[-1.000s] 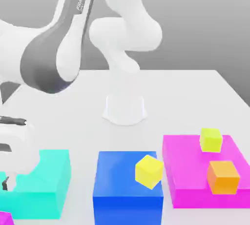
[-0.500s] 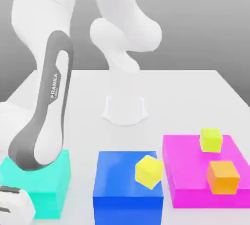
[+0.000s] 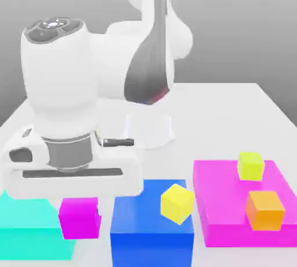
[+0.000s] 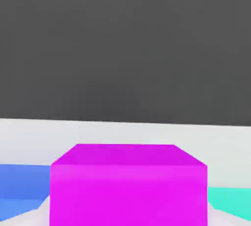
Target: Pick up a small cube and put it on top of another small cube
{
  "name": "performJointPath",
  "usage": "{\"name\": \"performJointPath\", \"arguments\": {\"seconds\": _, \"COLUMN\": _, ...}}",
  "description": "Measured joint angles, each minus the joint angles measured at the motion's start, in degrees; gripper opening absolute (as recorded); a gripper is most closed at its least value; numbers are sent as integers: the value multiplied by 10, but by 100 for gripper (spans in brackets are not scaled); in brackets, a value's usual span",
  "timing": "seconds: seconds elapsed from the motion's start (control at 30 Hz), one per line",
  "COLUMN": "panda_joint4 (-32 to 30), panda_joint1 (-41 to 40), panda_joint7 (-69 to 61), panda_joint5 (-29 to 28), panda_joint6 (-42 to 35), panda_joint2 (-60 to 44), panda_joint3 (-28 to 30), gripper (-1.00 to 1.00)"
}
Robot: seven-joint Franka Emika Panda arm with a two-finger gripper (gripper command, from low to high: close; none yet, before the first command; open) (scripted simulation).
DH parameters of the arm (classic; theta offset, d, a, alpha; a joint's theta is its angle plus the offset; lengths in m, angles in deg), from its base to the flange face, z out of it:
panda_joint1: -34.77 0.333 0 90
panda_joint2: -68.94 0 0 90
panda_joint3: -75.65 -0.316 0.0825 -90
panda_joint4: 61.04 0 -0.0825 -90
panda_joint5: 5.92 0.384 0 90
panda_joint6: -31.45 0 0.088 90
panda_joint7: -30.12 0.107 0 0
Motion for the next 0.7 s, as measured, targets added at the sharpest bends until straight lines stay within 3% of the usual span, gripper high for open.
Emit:
{"name": "performJointPath", "arguments": {"seconds": 0.2, "panda_joint4": -84, "panda_joint1": 69, "panda_joint7": 37, "panda_joint5": -6, "panda_joint6": -33, "panda_joint2": 117, "panda_joint3": -36, "gripper": -100}}
{"name": "performJointPath", "arguments": {"seconds": 0.33, "panda_joint4": -117, "panda_joint1": 75, "panda_joint7": 42, "panda_joint5": -8, "panda_joint6": 43, "panda_joint2": 75, "panda_joint3": -42, "gripper": -100}}
{"name": "performJointPath", "arguments": {"seconds": 0.37, "panda_joint4": -122, "panda_joint1": 75, "panda_joint7": 42, "panda_joint5": -8, "panda_joint6": 57, "panda_joint2": 65, "panda_joint3": -42, "gripper": 100}}
{"name": "performJointPath", "arguments": {"seconds": 0.57, "panda_joint4": -124, "panda_joint1": 75, "panda_joint7": 43, "panda_joint5": -10, "panda_joint6": 64, "panda_joint2": 60, "panda_joint3": -42, "gripper": 100}}
{"name": "performJointPath", "arguments": {"seconds": 0.7, "panda_joint4": -105, "panda_joint1": 75, "panda_joint7": 44, "panda_joint5": -10, "panda_joint6": -5, "panda_joint2": 110, "panda_joint3": -42, "gripper": 100}}
